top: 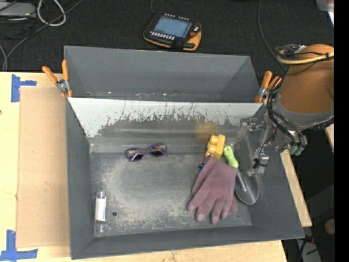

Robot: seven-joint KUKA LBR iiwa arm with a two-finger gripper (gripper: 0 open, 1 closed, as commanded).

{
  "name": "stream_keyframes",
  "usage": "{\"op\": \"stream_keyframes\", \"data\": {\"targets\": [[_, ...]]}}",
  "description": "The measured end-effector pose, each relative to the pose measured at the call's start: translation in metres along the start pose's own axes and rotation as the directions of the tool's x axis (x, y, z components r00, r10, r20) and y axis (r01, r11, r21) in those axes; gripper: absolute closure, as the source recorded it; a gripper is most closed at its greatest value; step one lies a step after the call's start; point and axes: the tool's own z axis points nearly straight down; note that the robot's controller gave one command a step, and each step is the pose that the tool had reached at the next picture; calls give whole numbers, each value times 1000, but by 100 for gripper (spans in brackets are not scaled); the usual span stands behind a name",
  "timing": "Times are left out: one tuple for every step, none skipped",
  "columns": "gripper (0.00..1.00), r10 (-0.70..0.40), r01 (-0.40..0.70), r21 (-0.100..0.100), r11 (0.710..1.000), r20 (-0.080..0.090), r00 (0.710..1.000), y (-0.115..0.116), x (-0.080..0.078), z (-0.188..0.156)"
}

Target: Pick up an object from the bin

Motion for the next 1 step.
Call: {"op": "stream_keyframes", "data": {"targets": [[0, 0, 0, 0, 1000, 0, 1000, 0, 0, 0]]}}
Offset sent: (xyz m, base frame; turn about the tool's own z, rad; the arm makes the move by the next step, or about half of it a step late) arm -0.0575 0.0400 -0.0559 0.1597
